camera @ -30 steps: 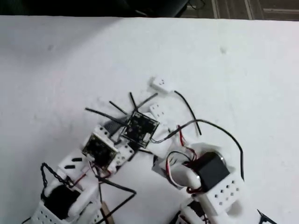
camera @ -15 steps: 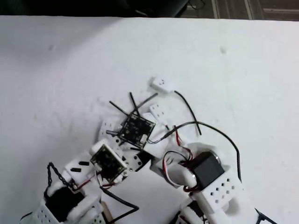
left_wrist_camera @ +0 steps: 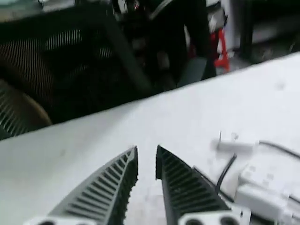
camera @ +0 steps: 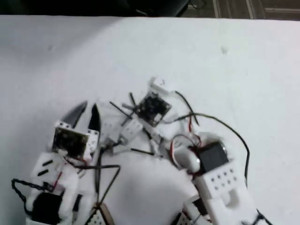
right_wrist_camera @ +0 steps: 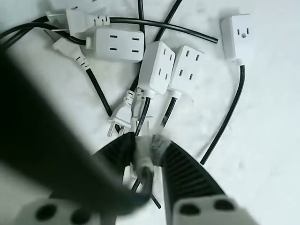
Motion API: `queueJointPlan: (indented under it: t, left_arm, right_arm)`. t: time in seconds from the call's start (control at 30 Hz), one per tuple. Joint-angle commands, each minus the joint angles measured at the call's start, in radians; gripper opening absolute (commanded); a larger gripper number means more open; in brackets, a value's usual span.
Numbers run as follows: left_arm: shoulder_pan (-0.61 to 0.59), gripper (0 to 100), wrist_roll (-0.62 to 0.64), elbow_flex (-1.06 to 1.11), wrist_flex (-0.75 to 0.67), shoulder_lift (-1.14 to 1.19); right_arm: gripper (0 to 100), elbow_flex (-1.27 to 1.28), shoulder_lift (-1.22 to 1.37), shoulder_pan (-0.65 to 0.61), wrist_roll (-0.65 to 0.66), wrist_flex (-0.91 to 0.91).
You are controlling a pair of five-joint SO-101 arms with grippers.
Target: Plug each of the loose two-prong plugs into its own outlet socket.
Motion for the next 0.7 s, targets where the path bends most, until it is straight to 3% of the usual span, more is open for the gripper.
queueJointPlan:
  t: [0.0,0.2,0.4,0.67]
  left_arm:
    - [-0.031,9,-0.112,-0.035,0.103,0.012]
    - [-0.033,9,-0.207,0.078,0.107,0.012]
    - [-0.035,15,-0.219,0.13,0.107,0.039]
    - [-0.084,15,-0.213,-0.095,0.066,0.469]
  right_arm:
    - [1.9,0.018,0.077,0.016,-0.035,-0.081]
    - [1.9,0.091,0.156,0.016,-0.043,-0.168]
    - [1.9,0.11,0.157,0.016,-0.043,-0.177]
    - [1.9,0.126,0.157,0.016,-0.043,-0.179]
